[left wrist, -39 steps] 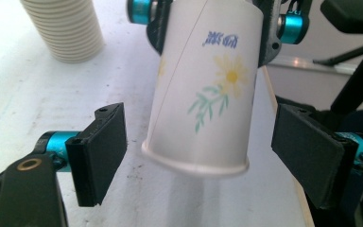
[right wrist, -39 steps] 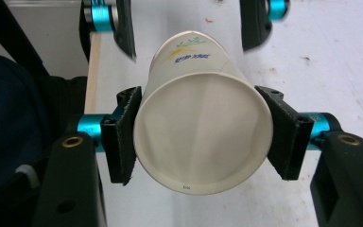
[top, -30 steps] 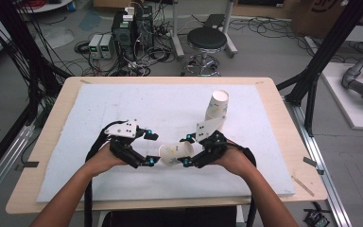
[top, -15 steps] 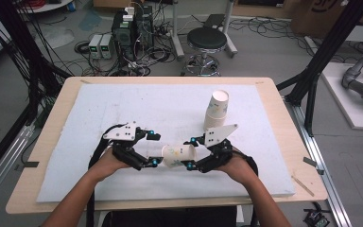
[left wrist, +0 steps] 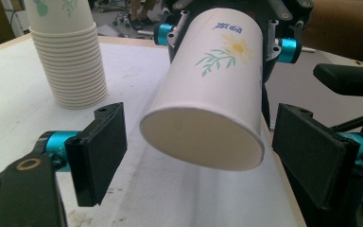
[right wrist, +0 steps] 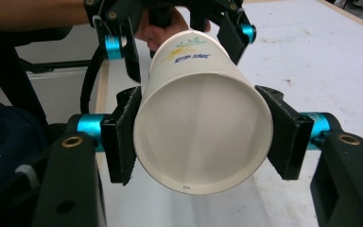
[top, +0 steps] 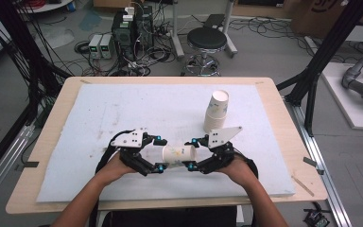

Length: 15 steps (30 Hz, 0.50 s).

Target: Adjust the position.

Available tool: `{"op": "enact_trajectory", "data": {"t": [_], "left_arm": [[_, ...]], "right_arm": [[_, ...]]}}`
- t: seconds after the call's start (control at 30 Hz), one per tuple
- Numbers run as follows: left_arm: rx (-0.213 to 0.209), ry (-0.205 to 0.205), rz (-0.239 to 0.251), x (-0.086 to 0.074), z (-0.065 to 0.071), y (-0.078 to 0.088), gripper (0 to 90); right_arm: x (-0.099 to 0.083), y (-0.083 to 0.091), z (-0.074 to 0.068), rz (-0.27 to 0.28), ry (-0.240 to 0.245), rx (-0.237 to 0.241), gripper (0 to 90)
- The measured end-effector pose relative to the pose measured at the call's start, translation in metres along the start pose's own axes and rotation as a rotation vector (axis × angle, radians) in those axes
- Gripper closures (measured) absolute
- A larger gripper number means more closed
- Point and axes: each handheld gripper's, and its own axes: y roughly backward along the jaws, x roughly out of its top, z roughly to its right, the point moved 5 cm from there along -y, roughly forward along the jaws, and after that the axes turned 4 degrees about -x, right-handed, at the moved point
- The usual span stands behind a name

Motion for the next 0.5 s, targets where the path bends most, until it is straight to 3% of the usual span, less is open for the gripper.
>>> {"op": "enact_trajectory", "data": {"t": [0.23, 0.5], "left_arm": [[-0.009, -0.022, 0.015, 0.0005, -0.0007, -0.0003, 19.7], [-0.015, -0.020, 0.055, 0.0024, -0.0010, -0.0005, 26.2]], "right_arm": [[0.0044, -0.0015, 0.0000, 0.026, -0.006, 0.024, 37.2], [0.0044, -0.0026, 0.0037, 0.070, -0.054, 0.042, 37.2]]}}
